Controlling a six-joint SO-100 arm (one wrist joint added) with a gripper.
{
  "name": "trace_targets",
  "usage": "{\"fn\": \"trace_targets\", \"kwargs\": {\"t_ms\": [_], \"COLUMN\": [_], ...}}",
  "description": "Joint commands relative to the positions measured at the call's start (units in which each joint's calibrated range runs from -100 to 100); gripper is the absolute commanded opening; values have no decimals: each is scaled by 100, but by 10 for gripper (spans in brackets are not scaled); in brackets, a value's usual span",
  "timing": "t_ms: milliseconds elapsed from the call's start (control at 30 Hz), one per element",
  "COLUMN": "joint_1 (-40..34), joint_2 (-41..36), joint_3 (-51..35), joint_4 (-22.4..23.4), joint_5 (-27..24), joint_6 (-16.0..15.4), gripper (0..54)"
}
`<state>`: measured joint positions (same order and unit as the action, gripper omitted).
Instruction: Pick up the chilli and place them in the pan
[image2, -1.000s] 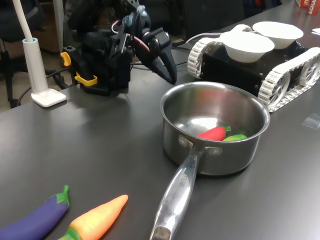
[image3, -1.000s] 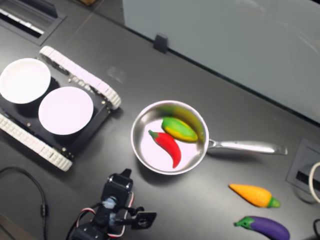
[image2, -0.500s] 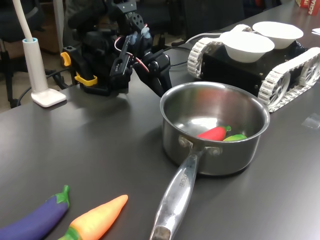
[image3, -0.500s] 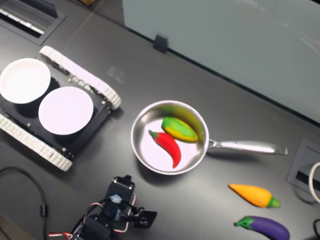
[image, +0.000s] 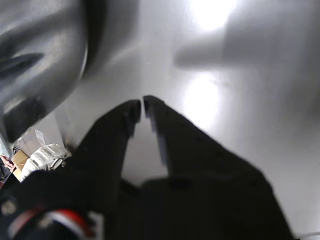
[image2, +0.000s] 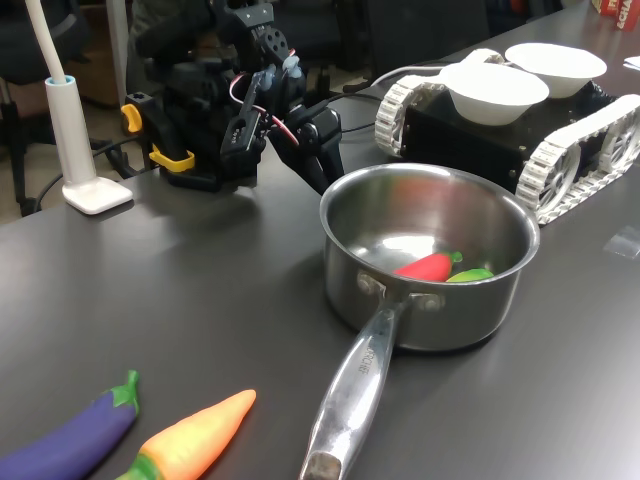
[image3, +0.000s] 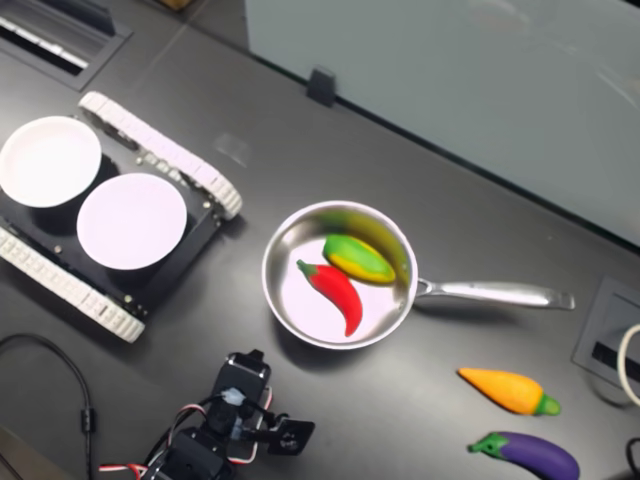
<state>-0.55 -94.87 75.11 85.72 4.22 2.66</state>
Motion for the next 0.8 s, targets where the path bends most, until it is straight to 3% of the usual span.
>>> {"fn": "trace_targets", "kwargs": {"t_ms": [0,533,767], "joint_1": [21,-48,-48], "joint_2": [-58,-58,-58], "joint_3": [-128,-128,-128], "joint_4": [-329,-329,-329], "joint_5": [0,73,83], "joint_6": [-65,-65,-65], "gripper": [0,19,0]}}
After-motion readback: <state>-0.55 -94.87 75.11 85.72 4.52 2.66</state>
